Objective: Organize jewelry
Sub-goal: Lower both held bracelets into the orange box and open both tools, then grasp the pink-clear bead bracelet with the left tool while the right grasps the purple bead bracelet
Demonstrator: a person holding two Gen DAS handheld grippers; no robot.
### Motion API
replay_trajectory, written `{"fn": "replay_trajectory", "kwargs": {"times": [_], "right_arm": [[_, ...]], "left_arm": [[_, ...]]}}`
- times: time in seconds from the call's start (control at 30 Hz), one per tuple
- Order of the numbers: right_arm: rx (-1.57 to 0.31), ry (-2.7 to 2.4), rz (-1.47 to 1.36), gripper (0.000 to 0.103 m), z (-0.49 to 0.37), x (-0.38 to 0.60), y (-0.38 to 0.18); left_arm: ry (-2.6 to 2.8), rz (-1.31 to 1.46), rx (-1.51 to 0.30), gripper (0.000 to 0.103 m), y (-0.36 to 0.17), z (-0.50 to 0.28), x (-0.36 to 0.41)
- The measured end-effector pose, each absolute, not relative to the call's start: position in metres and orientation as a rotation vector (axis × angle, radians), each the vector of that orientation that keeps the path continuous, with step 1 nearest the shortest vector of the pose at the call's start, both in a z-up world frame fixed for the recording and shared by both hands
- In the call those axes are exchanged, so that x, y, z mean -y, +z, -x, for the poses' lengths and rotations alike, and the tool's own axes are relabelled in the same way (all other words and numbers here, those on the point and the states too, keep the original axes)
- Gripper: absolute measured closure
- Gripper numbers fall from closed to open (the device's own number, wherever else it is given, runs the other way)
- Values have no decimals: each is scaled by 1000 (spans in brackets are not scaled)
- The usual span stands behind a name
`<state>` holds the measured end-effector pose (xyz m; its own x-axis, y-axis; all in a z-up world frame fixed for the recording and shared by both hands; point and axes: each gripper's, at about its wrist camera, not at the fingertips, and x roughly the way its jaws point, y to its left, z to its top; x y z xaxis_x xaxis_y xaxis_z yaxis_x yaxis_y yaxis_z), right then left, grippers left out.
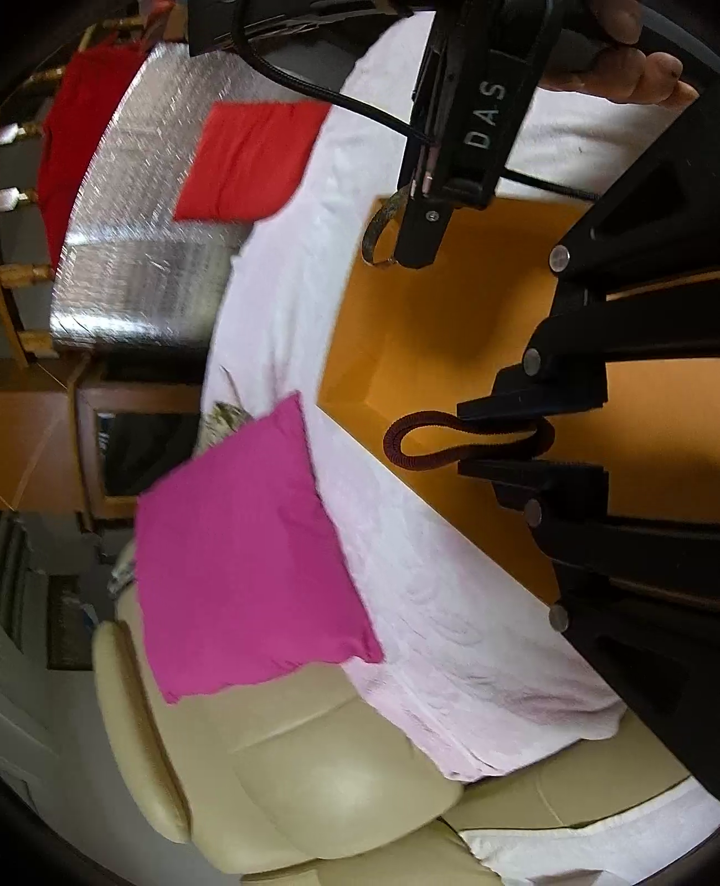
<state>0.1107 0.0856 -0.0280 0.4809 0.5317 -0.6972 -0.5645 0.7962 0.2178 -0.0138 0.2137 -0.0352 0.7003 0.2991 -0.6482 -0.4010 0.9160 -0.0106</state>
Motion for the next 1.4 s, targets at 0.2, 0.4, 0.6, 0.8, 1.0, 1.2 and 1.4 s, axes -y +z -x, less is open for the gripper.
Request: {"fn": "replay_trajectory", "kwargs": {"times": [0.2, 0.4, 0.6, 0.8, 1.0, 1.2, 1.4], "right_arm": [[-897, 646, -60, 34, -125, -84, -45], [-822, 607, -175, 34, -122, -36, -22], [-786, 466, -191, 34, -108, 46, -1], [-742, 283, -261, 34, -80, 156, 11], [-749, 154, -388, 34, -63, 239, -3], [-808, 103, -465, 48, -72, 270, -40], [-858, 70, -460, 50, -99, 277, -67]], "left_arm": [[440, 217, -741, 39, -48, 11, -229], [432, 216, -735, 39, -46, 6, -220], [384, 168, -697, 37, -37, -3, -184], [289, 70, -683, 36, -33, -16, -124], [200, -25, -709, 36, -41, -31, -67], [103, -47, -783, 36, -55, -48, -33], [24, -33, -855, 36, -70, -72, -15]]}}
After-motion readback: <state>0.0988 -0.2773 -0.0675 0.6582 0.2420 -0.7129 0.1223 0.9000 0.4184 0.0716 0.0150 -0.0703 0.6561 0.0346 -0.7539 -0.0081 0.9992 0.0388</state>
